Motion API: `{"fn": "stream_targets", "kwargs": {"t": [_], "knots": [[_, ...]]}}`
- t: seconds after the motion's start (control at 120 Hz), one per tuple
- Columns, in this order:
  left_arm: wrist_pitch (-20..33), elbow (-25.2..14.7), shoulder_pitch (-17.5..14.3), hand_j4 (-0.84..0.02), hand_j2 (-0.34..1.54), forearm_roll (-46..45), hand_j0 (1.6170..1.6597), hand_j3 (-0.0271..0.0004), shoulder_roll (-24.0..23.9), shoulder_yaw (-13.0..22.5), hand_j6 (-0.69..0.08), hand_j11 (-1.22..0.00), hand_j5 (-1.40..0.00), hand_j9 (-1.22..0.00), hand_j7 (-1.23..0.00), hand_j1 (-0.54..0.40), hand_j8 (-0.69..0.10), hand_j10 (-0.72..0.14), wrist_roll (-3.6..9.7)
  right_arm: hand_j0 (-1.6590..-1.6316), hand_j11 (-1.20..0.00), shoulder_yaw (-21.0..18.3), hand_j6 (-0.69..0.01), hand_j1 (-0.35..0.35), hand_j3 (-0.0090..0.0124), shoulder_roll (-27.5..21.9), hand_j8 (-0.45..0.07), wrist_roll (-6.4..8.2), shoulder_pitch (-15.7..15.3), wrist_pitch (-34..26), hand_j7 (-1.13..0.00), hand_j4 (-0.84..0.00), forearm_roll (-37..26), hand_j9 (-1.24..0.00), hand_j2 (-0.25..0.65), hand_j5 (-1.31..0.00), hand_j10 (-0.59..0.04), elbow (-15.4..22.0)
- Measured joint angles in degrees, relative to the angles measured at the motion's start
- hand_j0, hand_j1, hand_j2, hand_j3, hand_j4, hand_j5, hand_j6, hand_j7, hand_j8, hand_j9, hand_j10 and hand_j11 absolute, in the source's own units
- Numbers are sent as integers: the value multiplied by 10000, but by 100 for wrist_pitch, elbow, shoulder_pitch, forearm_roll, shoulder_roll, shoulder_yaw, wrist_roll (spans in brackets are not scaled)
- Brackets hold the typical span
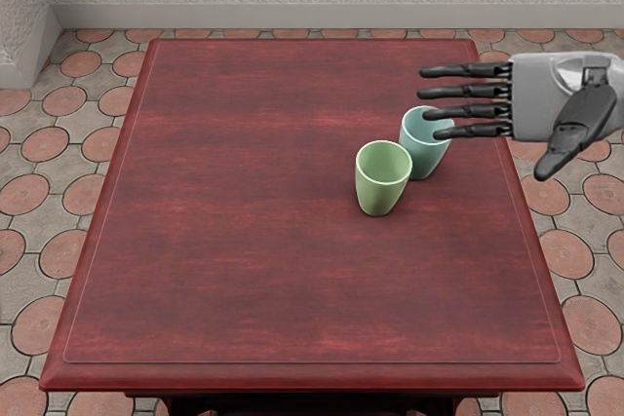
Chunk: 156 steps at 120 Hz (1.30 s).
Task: Pick up cup and place in cup with right hand
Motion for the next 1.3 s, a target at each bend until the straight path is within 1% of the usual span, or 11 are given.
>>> {"fn": "stream_targets", "kwargs": {"t": [0.2,0.317,0.375,0.458,0.525,0.708,0.808,0.933,1.042,1.183,1.3], "knots": [[-1,0,0,-5,3,0,16581,-1,0,-2,-7,0,-1,0,0,3491,-6,-5,0,-16581,-400,-70,-260,-3116,0,98,-274,0,195,-1,-404,-271,-118,-399,-67,-398,-286,-10],[-1,0,0,-5,3,-1,16581,-1,0,-1,-6,0,-1,0,0,3491,-6,-4,0,-16581,-400,-135,-267,-3117,0,443,-278,0,502,-1,-404,-276,-713,-400,-66,-399,-289,-84],[-2,0,0,-4,3,-1,16581,-1,0,-1,-5,0,0,0,0,3491,-5,-3,0,-16581,-400,-359,-272,-3118,0,597,-282,0,843,-1,-403,-281,-891,-399,-65,-399,-291,-192],[1,0,0,-4,2,-2,16581,-1,0,-2,-5,0,-1,0,0,3491,-5,-3,0,-16581,-401,-1063,-281,-3119,0,931,-289,0,1586,-2,-403,-288,-1140,-400,-65,-400,-296,-386],[0,0,0,-4,2,-2,16581,-1,0,-1,-6,0,-1,0,0,3491,-5,-4,0,-16581,-401,-1448,-288,-3118,0,1159,-295,0,2025,-2,-404,-294,-1331,-401,-66,-401,-300,-465],[1,0,0,-3,2,-1,16581,0,0,1,-5,0,-1,0,0,3491,-4,-3,0,-16581,-403,-2268,-305,-3119,0,1844,-307,0,2974,-4,-404,-307,-2060,-403,-66,-403,-309,-912],[1,0,0,-4,2,-2,16581,0,0,1,-5,0,-1,0,0,3491,-4,-3,0,-16581,-403,-2605,-313,-3118,0,2178,-313,0,3299,-37,-404,-313,-2430,-403,-66,-404,-312,-1163],[0,0,0,-3,1,-2,16581,0,0,-2,-4,0,-1,0,0,3491,-4,-3,0,-16581,-401,-2911,-317,-3121,0,2789,-316,0,3517,-235,-401,-316,-3057,-401,-65,-402,-313,-1571],[-1,0,8,-3,1,-2,16581,0,0,-3,-4,0,-1,0,0,3491,-4,-3,1,-16581,-400,-3068,-322,-3122,0,3144,-319,0,3587,-429,-400,-319,-3579,-400,-65,-401,-315,-1763],[-1,0,6,-2,1,-1,16581,0,0,-4,-3,0,0,0,0,3490,-3,-2,0,-16581,-396,-3199,-323,-3127,0,3517,-318,0,3593,-799,-396,-318,-3994,-396,-63,-397,-313,-1800],[-1,0,1,-3,1,-1,16581,0,0,-4,-5,0,-1,0,0,3491,-4,-3,0,-16581,-391,-3266,-322,-3131,0,3692,-317,0,3584,-1527,-391,-316,-4599,-392,-61,-393,-311,-1509]]}}
